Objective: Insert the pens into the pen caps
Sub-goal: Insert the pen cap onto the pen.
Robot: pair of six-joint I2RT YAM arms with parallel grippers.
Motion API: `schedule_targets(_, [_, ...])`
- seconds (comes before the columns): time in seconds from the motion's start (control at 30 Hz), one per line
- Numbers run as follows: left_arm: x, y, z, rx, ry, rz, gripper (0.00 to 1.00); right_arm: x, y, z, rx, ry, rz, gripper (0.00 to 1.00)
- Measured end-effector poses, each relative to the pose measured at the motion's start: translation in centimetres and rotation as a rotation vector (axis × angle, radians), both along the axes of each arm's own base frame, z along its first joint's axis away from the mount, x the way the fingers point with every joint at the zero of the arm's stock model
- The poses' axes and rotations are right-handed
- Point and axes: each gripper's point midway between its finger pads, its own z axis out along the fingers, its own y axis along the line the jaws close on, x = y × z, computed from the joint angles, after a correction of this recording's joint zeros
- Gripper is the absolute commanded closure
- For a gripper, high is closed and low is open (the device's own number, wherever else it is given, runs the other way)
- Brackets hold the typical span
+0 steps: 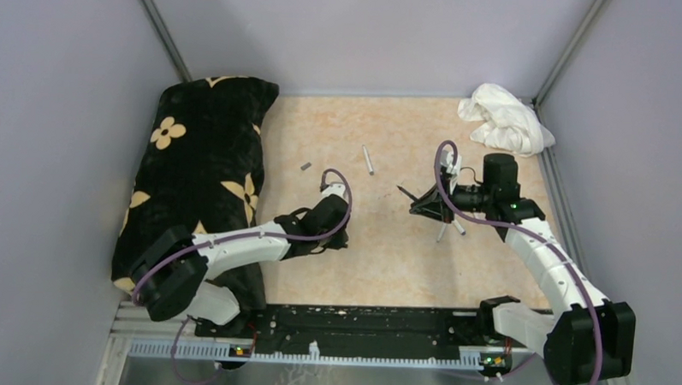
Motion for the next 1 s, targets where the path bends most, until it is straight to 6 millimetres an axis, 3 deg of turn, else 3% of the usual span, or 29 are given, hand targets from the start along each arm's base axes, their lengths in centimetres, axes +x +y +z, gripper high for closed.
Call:
schedule_targets(0.23, [-0.6,1.7,-4.0,0.175,0.095,0.006,0.92,0.0,0.0,0.0,-0.001,0.0,-0.002,1.0])
schedule_targets(0.33, [-0.2,1.5,-4.0,0.188,0.094,0.008,0.71,0.0,0.0,0.0,-0.001,0.0,-0.002,1.0])
schedule_targets(0.47, [-0.1,1.4,-4.0,0.213,0.1,0.006,0.63,0.0,0.0,0.0,-0.001,0.002,-0.002,1.0])
schedule_targets(0.77, [-0.2,1.7,-4.2,0.304,0.148,-0.022,0.64,0.0,0.0,0.0,0.001,0.004,-0.001,1.0])
schedule_targets(1.0, [-0.1,1.8,-4.5,0.39,0.194,-0.057,0.73,-0.1,0.0,0.0,0.004,0.009,0.0,1.0])
